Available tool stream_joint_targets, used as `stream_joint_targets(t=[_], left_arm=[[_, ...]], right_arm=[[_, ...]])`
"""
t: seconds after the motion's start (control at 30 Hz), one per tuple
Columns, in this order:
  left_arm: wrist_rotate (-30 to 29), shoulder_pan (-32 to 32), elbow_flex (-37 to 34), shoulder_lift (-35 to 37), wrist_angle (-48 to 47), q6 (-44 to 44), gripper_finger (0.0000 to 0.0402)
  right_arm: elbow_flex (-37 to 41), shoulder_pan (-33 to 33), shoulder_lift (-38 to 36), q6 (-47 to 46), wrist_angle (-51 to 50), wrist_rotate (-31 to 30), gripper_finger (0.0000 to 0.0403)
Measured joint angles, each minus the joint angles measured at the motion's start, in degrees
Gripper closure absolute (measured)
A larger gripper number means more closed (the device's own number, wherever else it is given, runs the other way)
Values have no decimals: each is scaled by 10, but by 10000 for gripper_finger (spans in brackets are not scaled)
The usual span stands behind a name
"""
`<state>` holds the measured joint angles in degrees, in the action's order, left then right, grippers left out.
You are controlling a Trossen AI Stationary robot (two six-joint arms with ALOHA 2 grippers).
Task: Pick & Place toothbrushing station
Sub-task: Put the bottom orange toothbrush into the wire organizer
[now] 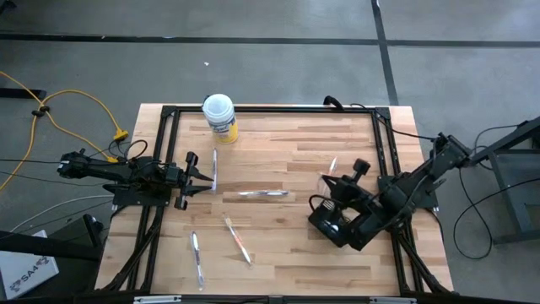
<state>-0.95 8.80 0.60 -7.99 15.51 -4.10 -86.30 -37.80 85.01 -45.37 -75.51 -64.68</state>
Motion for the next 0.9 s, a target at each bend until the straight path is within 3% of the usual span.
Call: stream_joint_targets(t=[0.37,0.9], left_arm=[[0,0,0,0,0,0,299],[0,0,0,0,0,0,299]], right_arm=[[0,-40,0,-146,-111,-18,400],[98,-42,0,-232,-98,0,400]])
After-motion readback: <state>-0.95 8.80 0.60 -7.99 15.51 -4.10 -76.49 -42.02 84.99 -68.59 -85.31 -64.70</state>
